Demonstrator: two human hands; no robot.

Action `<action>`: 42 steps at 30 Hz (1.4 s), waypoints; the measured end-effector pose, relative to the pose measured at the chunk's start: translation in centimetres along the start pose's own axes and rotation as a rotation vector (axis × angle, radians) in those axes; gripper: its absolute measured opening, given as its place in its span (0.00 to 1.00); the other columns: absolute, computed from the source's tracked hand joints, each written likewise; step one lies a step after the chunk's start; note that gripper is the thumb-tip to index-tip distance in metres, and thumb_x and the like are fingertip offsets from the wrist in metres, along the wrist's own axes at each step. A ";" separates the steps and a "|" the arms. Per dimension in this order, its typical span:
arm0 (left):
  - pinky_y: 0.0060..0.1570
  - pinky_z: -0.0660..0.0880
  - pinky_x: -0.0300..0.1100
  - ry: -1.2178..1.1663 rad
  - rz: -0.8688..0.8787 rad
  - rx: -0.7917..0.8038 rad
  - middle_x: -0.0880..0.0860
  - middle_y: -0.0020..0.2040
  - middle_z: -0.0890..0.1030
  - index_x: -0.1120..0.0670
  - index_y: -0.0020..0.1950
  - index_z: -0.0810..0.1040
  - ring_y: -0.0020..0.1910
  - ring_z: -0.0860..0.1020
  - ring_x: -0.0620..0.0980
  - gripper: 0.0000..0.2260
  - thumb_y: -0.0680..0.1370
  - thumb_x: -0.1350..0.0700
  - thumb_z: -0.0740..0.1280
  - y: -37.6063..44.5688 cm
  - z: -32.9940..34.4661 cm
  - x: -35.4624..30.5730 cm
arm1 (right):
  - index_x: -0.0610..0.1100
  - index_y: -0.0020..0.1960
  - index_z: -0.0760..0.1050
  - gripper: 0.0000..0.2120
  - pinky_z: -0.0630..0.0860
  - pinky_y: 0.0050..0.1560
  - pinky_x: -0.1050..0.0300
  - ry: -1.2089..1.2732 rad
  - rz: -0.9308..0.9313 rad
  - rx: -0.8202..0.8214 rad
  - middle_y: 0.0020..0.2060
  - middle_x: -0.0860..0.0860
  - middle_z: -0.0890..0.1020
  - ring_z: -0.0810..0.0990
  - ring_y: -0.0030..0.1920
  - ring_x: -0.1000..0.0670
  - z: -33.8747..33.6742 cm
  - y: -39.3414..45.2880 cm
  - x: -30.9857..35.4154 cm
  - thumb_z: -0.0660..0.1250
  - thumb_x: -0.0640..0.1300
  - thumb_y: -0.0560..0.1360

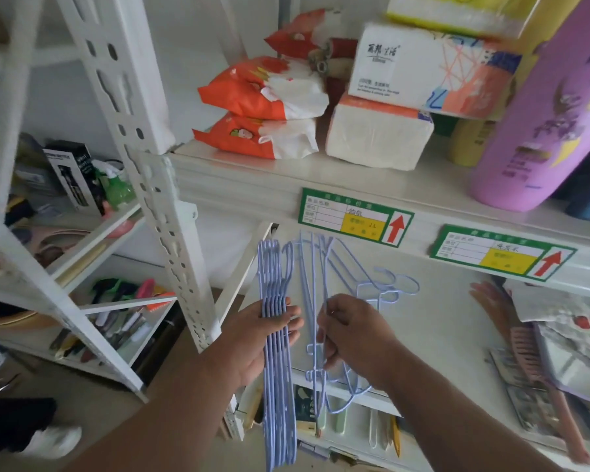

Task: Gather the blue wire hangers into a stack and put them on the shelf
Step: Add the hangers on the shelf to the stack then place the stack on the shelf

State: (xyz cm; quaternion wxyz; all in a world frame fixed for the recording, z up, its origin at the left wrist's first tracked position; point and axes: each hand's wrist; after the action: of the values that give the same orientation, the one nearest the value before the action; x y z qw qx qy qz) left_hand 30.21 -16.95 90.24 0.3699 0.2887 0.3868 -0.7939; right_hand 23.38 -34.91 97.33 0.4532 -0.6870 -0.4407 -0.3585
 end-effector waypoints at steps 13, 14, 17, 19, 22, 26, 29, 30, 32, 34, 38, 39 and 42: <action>0.45 0.87 0.47 -0.047 -0.026 -0.047 0.63 0.55 0.87 0.66 0.64 0.81 0.50 0.89 0.55 0.10 0.83 0.68 0.67 -1.2 0.2 -0.5 | 0.35 0.48 0.79 0.05 0.83 0.28 0.56 -0.169 0.144 0.149 0.35 0.40 0.80 0.84 0.30 0.43 4.4 -2.4 -3.0 0.65 0.33 0.81; 0.44 0.87 0.46 -0.053 -0.032 -0.046 0.63 0.55 0.87 0.66 0.65 0.80 0.49 0.90 0.55 0.11 0.83 0.68 0.67 -1.2 0.2 -0.6 | 0.37 0.47 0.80 0.06 0.83 0.29 0.56 -0.162 0.144 0.160 0.34 0.41 0.80 0.84 0.29 0.45 4.3 -2.3 -3.0 0.66 0.33 0.81; 0.43 0.87 0.47 -0.063 -0.071 -0.044 0.63 0.53 0.88 0.68 0.65 0.80 0.48 0.90 0.56 0.11 0.83 0.67 0.67 -1.1 0.3 -0.5 | 0.36 0.48 0.81 0.05 0.82 0.28 0.59 -0.157 0.137 0.193 0.33 0.42 0.79 0.80 0.25 0.51 4.1 -2.2 -3.0 0.67 0.32 0.80; 0.44 0.87 0.48 -0.036 -0.100 -0.023 0.63 0.53 0.88 0.68 0.65 0.80 0.48 0.90 0.56 0.12 0.82 0.67 0.69 -1.2 0.5 -0.3 | 0.35 0.51 0.82 0.04 0.84 0.31 0.57 -0.200 0.110 0.188 0.33 0.43 0.79 0.80 0.27 0.51 3.9 -1.8 -3.0 0.68 0.32 0.80; 0.43 0.87 0.49 0.031 -0.100 0.010 0.64 0.51 0.87 0.66 0.61 0.82 0.46 0.89 0.55 0.18 0.71 0.64 0.76 -1.6 1.1 -0.3 | 0.41 0.45 0.81 0.07 0.87 0.37 0.52 -0.217 0.135 0.191 0.34 0.43 0.80 0.81 0.29 0.49 3.8 -1.3 -3.0 0.68 0.33 0.79; 0.45 0.86 0.49 0.063 -0.088 0.025 0.63 0.50 0.87 0.65 0.60 0.82 0.45 0.89 0.55 0.21 0.68 0.62 0.77 -1.5 1.6 -0.5 | 0.48 0.41 0.82 0.07 0.80 0.39 0.53 -0.324 0.070 0.159 0.38 0.42 0.85 0.81 0.35 0.49 3.7 -1.2 -3.5 0.71 0.39 0.76; 0.45 0.86 0.49 0.045 -0.099 -0.003 0.61 0.47 0.88 0.64 0.62 0.81 0.44 0.89 0.54 0.13 0.78 0.67 0.71 -1.1 1.6 -0.3 | 0.50 0.41 0.83 0.07 0.75 0.35 0.60 -0.350 0.056 0.158 0.34 0.49 0.82 0.78 0.32 0.53 3.5 -1.0 -3.6 0.71 0.40 0.76; 0.45 0.86 0.49 0.046 -0.101 -0.010 0.61 0.47 0.88 0.64 0.62 0.81 0.43 0.89 0.54 0.11 0.80 0.68 0.69 -1.1 1.6 -0.2 | 0.49 0.42 0.84 0.07 0.74 0.31 0.63 -0.349 0.064 0.165 0.33 0.51 0.81 0.77 0.28 0.56 3.4 -1.0 -3.5 0.71 0.40 0.77; 0.45 0.87 0.49 0.054 -0.105 -0.014 0.60 0.48 0.89 0.63 0.63 0.82 0.45 0.90 0.54 0.10 0.83 0.69 0.67 -0.9 1.5 -0.2 | 0.46 0.46 0.86 0.04 0.71 0.25 0.68 -0.359 0.067 0.193 0.31 0.50 0.81 0.76 0.24 0.59 3.0 -0.8 -3.4 0.72 0.41 0.77; 0.48 0.86 0.50 0.058 -0.108 -0.013 0.61 0.50 0.89 0.64 0.64 0.82 0.47 0.89 0.55 0.10 0.84 0.68 0.66 -0.6 1.3 -0.1 | 0.48 0.45 0.87 0.03 0.74 0.27 0.65 -0.347 0.066 0.202 0.32 0.47 0.84 0.79 0.27 0.55 2.4 -0.3 -3.3 0.74 0.45 0.76; 0.48 0.87 0.47 0.062 -0.097 -0.006 0.64 0.52 0.86 0.65 0.62 0.81 0.47 0.89 0.56 0.09 0.83 0.71 0.66 -0.6 1.2 0.1 | 0.44 0.43 0.87 0.09 0.77 0.30 0.60 -0.316 0.069 -0.081 0.29 0.49 0.84 0.82 0.27 0.51 -0.6 2.8 -4.0 0.73 0.48 0.78; 0.47 0.87 0.47 0.061 -0.095 -0.006 0.64 0.52 0.86 0.65 0.61 0.81 0.46 0.89 0.56 0.09 0.83 0.71 0.66 -0.6 1.2 0.1 | 0.44 0.44 0.86 0.09 0.79 0.36 0.58 -0.362 0.056 -0.187 0.32 0.48 0.86 0.86 0.34 0.47 -1.8 3.9 -4.5 0.73 0.48 0.78; 0.45 0.87 0.46 0.051 -0.095 -0.011 0.64 0.50 0.86 0.65 0.60 0.81 0.45 0.89 0.56 0.08 0.83 0.71 0.66 -0.5 1.0 0.0 | 0.43 0.48 0.86 0.09 0.75 0.48 0.56 -0.518 0.132 -0.392 0.44 0.44 0.89 0.86 0.51 0.40 -5.3 6.3 -6.8 0.72 0.48 0.79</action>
State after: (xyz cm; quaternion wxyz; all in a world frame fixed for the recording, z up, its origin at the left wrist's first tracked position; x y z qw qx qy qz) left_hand 29.61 -17.58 90.98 0.3233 0.2882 0.4137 -0.8008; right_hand 26.39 -43.02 91.09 0.2074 -0.8565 -0.4184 -0.2200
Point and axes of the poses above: each hand's wrist, its own y-axis towards the middle knuckle, its own z-axis out of the palm, x = y × z
